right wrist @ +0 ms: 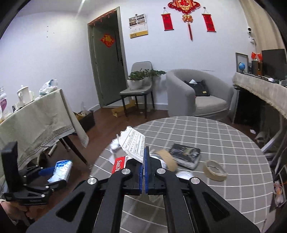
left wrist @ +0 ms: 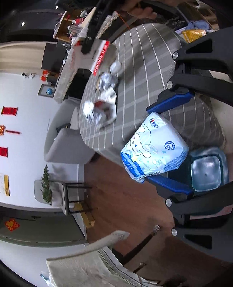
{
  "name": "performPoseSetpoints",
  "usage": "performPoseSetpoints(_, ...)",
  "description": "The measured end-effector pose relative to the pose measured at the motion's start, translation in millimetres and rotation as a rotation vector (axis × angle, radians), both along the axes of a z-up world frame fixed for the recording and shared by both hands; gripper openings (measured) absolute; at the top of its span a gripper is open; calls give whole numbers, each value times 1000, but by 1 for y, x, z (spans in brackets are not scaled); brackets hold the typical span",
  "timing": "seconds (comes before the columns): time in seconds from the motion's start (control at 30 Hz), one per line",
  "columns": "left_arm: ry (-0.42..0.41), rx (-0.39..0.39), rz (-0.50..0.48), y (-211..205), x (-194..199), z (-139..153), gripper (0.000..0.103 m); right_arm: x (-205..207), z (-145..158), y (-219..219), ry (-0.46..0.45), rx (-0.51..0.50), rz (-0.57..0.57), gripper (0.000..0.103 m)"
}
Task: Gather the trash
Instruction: 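Lift the blue diaper pack with the left tool while right lifts the SanDisk box, then open the left tool over the teal bin while right carries the SanDisk box there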
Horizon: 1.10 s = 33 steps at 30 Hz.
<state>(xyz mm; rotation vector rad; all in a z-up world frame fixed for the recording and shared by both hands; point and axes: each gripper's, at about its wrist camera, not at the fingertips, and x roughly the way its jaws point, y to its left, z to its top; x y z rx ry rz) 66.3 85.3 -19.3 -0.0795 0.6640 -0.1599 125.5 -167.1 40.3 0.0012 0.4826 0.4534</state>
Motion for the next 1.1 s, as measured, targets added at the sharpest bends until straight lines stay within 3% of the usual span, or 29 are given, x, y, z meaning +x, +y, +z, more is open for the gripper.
performPoseSetpoints(0.23,52,-11,52,40,3,-17,71,-3,11,42,-18,11,69,2)
performPoseSetpoints(0.53,193,-2,89,80,6,-55,71,-10,14,104,-15,1,180,2)
performPoseSetpoints(0.8,337,20,76,99,8,-95,71,-4,-11,149,87,8,232,2)
performPoseSetpoints(1.1,500,1,45,111,6,-137,73,3,-50,198,209,-77,268,2)
